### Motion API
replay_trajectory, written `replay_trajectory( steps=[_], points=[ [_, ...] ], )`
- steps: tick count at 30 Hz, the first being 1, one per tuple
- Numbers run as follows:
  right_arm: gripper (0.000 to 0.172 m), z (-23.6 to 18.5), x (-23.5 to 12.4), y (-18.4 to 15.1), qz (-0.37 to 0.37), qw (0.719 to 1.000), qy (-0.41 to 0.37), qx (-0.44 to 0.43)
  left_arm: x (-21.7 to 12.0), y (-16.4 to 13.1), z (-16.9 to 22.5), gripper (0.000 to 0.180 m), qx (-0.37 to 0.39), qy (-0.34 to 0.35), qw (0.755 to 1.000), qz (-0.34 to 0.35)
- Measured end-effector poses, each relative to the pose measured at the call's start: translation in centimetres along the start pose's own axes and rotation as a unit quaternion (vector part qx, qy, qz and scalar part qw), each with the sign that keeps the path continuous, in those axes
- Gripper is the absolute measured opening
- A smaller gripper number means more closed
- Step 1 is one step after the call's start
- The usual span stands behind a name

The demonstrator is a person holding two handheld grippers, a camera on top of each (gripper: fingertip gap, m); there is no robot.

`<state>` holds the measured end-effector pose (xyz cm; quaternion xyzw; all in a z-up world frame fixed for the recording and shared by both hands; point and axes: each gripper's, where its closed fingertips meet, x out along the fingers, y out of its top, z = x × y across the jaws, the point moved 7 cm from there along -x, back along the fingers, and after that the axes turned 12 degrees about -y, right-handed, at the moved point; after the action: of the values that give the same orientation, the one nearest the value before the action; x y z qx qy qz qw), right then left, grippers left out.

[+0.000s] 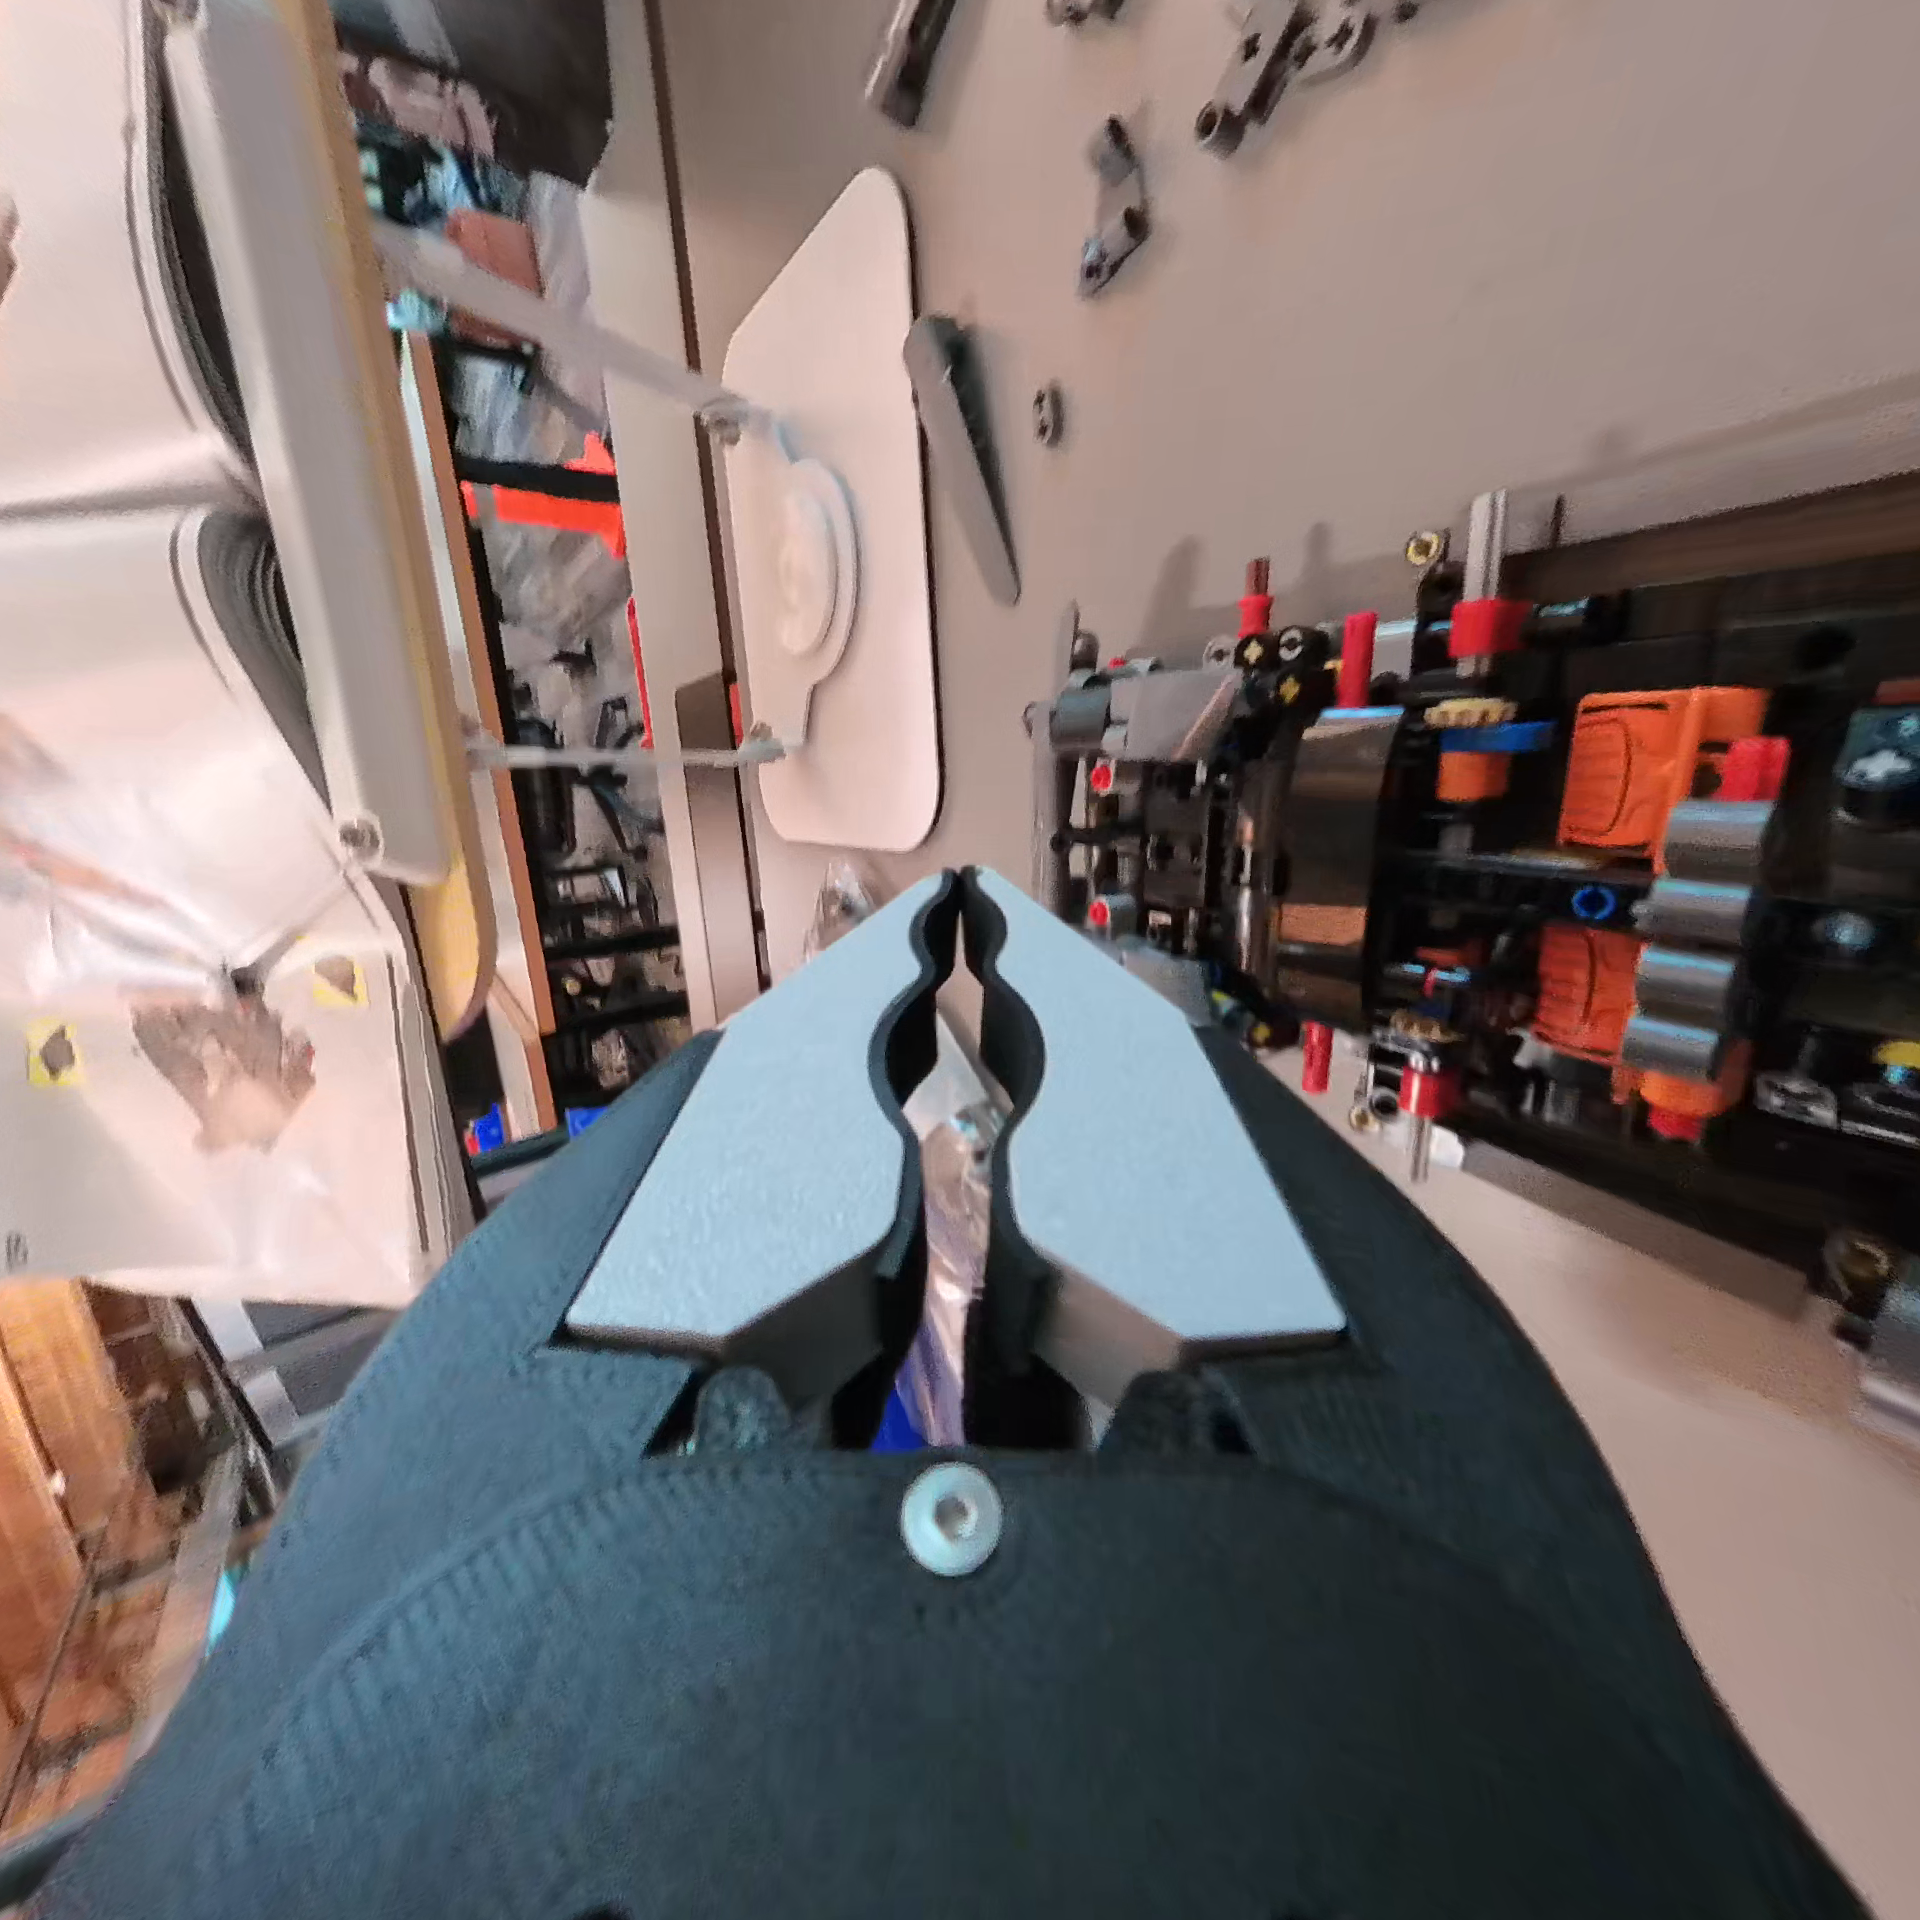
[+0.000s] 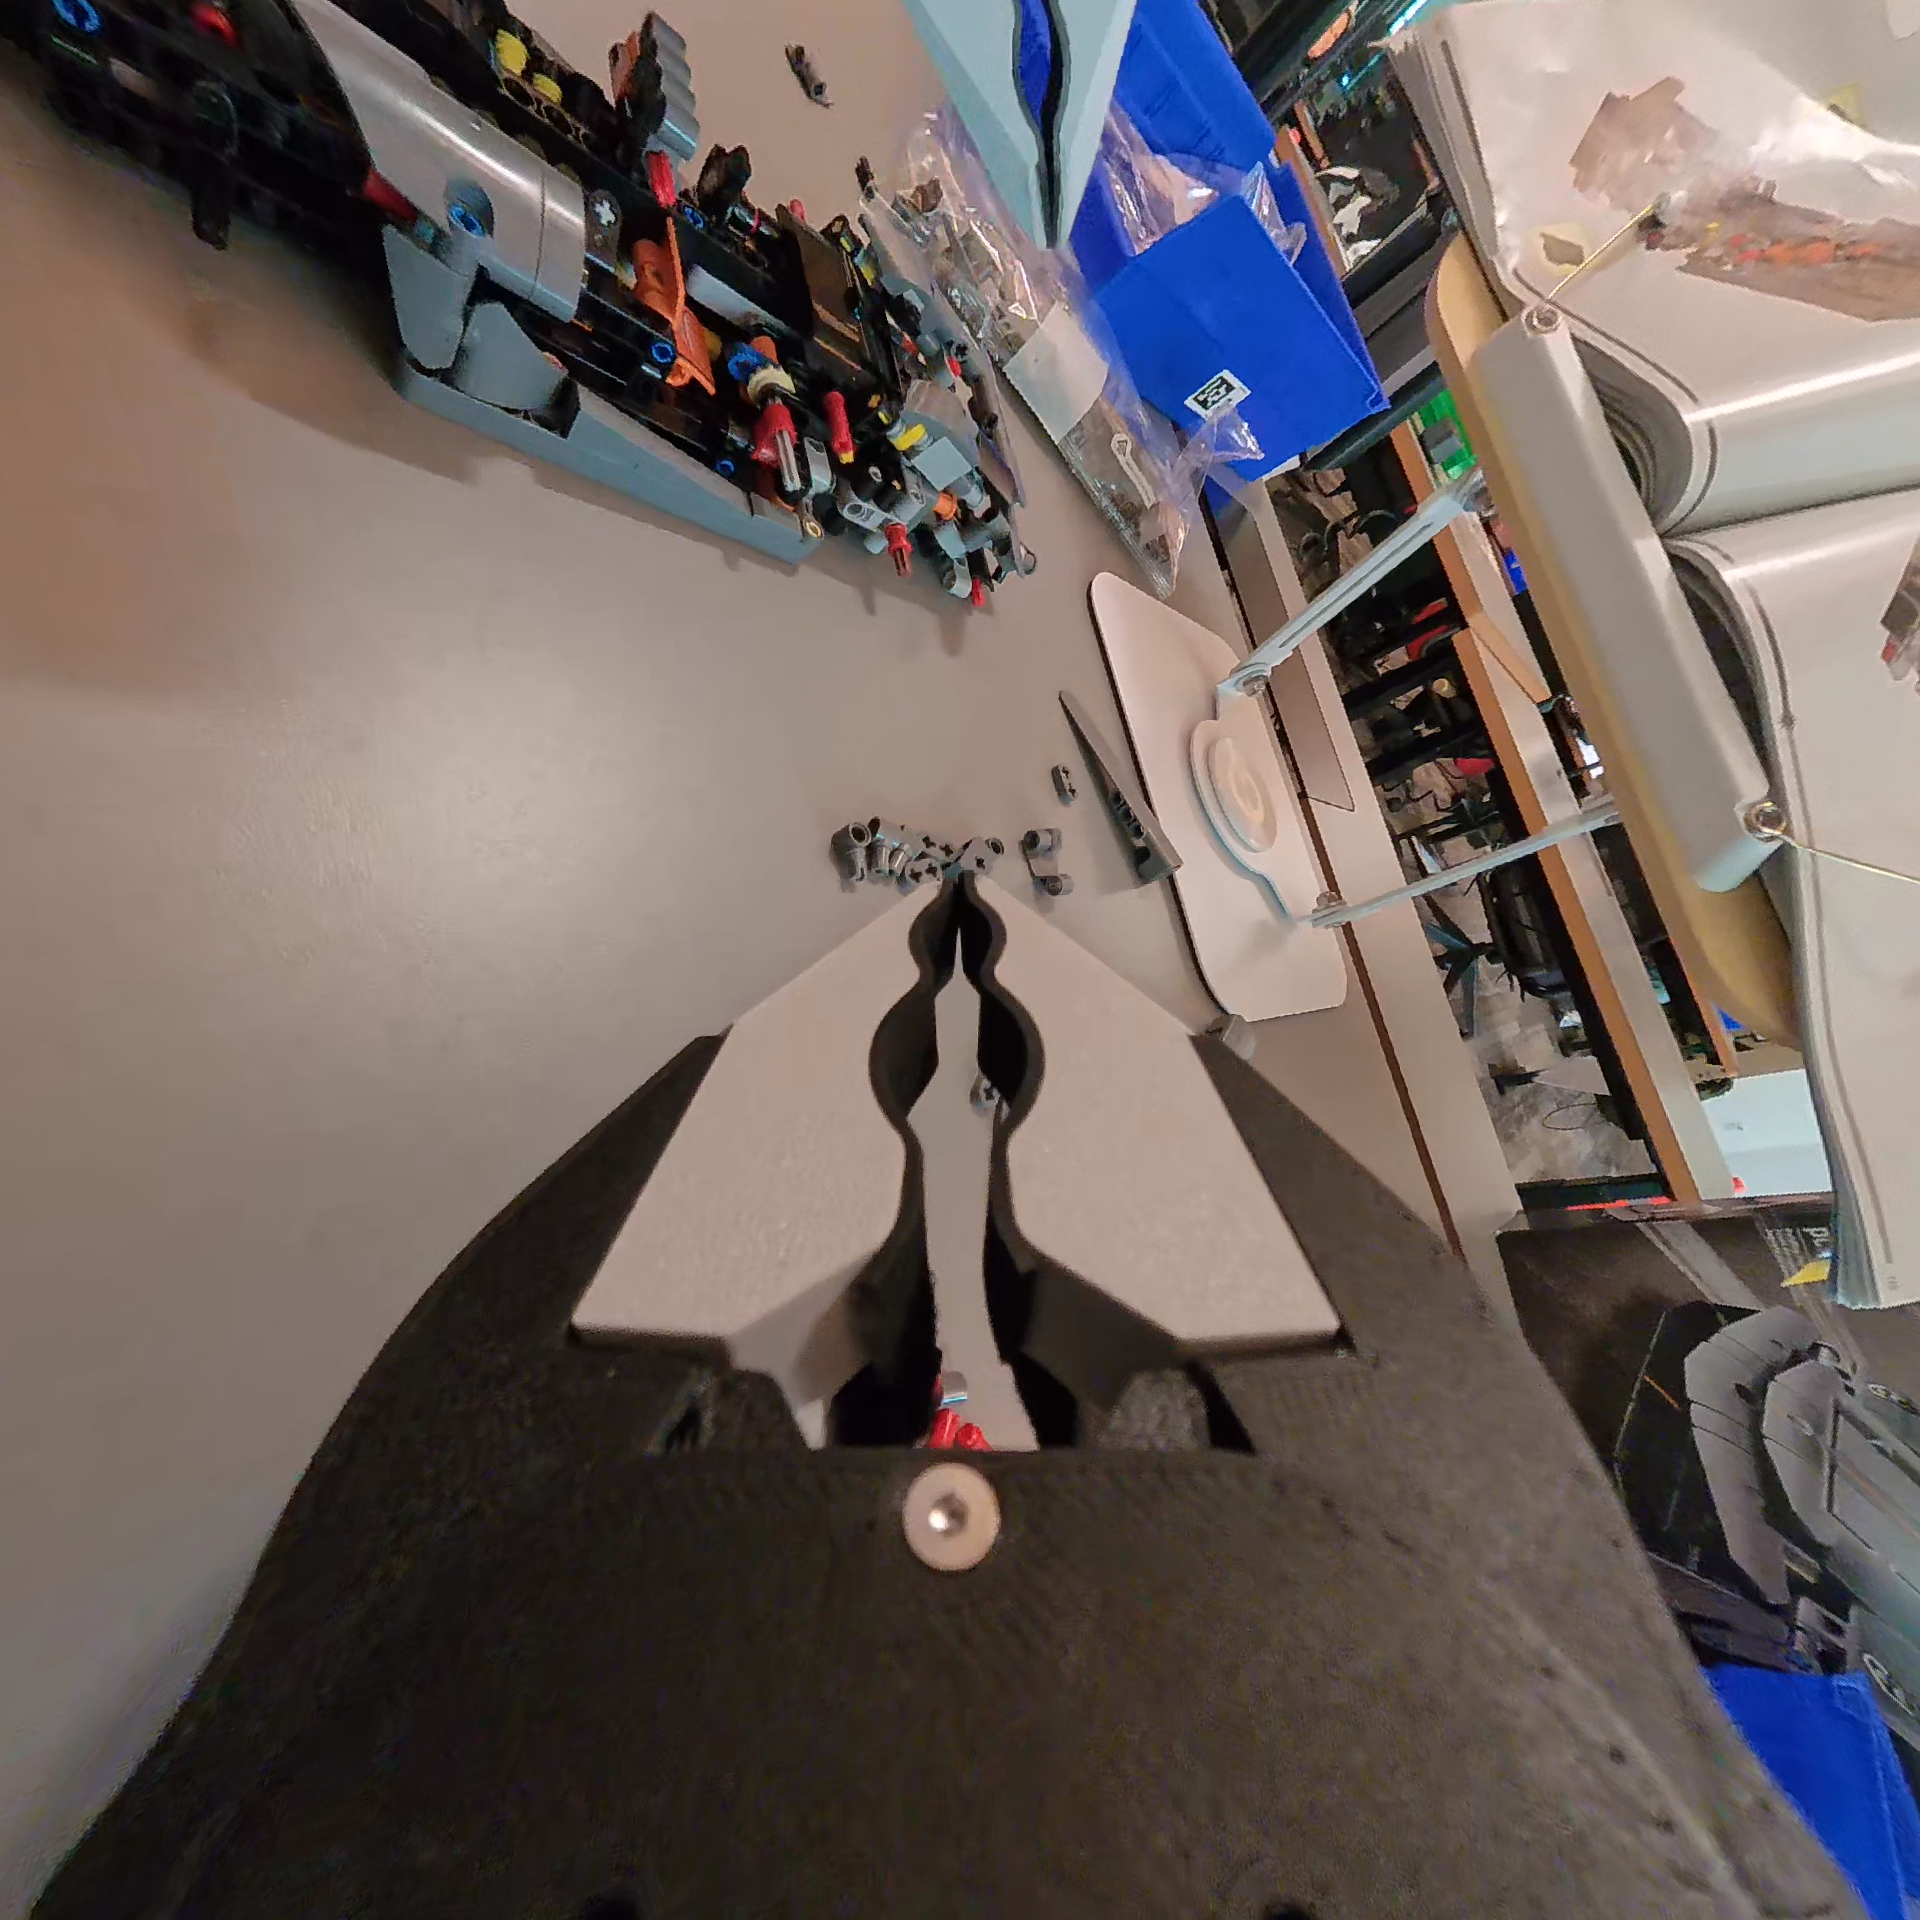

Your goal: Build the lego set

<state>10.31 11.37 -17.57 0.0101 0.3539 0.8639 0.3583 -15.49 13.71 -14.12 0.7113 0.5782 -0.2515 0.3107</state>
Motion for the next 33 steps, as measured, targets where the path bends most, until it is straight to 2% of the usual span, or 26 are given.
replay_trajectory(
  steps=[6,16,21,24,29,33],
  points=[
    [0.000,-0.1,-0.5,0.6,0.012,1.000,-0.006,-0.011,-0.1,-1.6,1.3,0.000,-0.044,-0.019,0.999,-0.023],
    [0.000,-0.7,-0.5,0.6,0.016,1.000,0.010,-0.015,1.7,-2.3,2.1,0.000,-0.041,-0.042,0.997,-0.054],
    [0.000,-0.3,-0.5,0.6,0.018,1.000,0.002,-0.009,1.1,-3.0,1.3,0.000,-0.067,-0.023,0.996,-0.050],
    [0.000,0.2,-0.4,0.3,0.015,1.000,-0.002,0.004,0.4,-3.8,0.8,0.000,-0.102,-0.009,0.994,-0.047],
    [0.000,0.6,0.1,-0.5,0.003,1.000,-0.003,0.021,0.6,-5.2,0.8,0.005,-0.228,-0.031,0.973,-0.010],
    [0.005,1.5,0.7,-1.3,0.002,0.993,0.030,0.118,0.6,-6.2,0.5,0.004,-0.314,-0.047,0.946,0.064]
  ],
)
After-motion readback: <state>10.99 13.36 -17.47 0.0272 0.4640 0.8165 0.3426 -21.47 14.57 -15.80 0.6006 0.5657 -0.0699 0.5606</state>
